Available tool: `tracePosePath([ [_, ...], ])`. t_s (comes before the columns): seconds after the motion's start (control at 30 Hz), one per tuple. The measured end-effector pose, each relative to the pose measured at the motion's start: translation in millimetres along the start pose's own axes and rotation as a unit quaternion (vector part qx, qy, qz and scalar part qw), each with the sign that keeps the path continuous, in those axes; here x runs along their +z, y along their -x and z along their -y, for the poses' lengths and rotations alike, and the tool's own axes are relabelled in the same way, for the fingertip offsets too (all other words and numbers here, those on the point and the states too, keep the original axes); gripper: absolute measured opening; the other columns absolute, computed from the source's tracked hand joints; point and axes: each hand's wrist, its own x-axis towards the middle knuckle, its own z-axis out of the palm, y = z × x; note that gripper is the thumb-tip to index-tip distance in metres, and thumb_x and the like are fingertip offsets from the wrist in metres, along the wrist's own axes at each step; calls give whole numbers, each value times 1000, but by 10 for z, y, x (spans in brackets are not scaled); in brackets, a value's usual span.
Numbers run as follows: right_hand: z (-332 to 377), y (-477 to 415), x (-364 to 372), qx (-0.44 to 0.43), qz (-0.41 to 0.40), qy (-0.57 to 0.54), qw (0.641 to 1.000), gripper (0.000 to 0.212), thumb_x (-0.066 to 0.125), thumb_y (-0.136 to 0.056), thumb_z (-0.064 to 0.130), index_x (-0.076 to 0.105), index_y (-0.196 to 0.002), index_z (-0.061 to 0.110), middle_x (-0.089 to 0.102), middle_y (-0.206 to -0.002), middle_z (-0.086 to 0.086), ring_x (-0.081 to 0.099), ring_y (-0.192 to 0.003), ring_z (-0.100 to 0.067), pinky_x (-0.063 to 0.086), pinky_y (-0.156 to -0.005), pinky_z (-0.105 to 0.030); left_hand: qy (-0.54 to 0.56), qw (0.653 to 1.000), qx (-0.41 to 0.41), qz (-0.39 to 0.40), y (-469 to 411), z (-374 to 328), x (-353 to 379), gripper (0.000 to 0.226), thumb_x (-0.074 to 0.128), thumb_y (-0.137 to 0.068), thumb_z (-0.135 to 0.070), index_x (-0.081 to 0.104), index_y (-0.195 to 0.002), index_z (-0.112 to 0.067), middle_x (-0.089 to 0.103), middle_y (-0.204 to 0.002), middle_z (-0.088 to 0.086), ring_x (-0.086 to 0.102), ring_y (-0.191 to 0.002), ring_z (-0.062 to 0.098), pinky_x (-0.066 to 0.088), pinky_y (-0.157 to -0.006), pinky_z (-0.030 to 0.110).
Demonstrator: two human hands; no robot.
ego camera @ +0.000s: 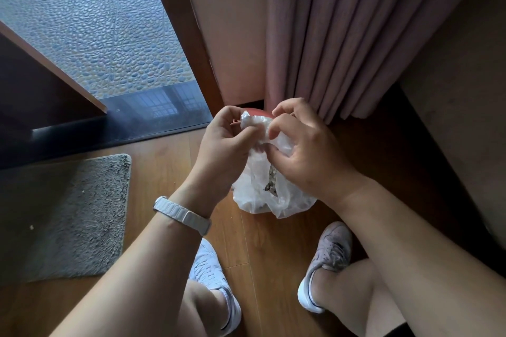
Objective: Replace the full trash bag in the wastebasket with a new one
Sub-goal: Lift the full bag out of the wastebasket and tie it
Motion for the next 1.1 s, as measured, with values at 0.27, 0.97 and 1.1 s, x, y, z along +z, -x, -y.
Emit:
tracePosePath([
  [0.27, 13, 9, 10, -16, -40, -1, 999, 17, 72, -84, 25, 65, -86, 9, 56, -105, -8, 55, -99, -16, 51, -81, -28, 19, 999, 8, 38, -2, -28, -48, 16, 72, -77, -10, 62, -75, -22, 62, -74, 1, 59, -72, 18, 50, -67, 33],
  [0.97, 39, -63, -15, 169, -21, -190, 967, 10, 59, -92, 11, 58, -83, 13, 59, -72, -2, 52, -61, -12, 45, -57, -23, 47, 995, 84, 3, -11, 43, 12, 20, 53, -96, -15, 59, -79, -22, 56, -64, -11, 56, -61, 8, 47, -61, 25],
  [1.1, 10, -51, 28, 178, -7, -195, 964, 13, 56, -95, 14, 54, -83, 19, 65, -78, 0, 62, -74, -9, 51, -66, -25, 67, 995, 70, 7, -29, 70, -25, 18, 54, -95, -13, 58, -79, -18, 57, -64, -7, 58, -61, 12, 49, -59, 25],
])
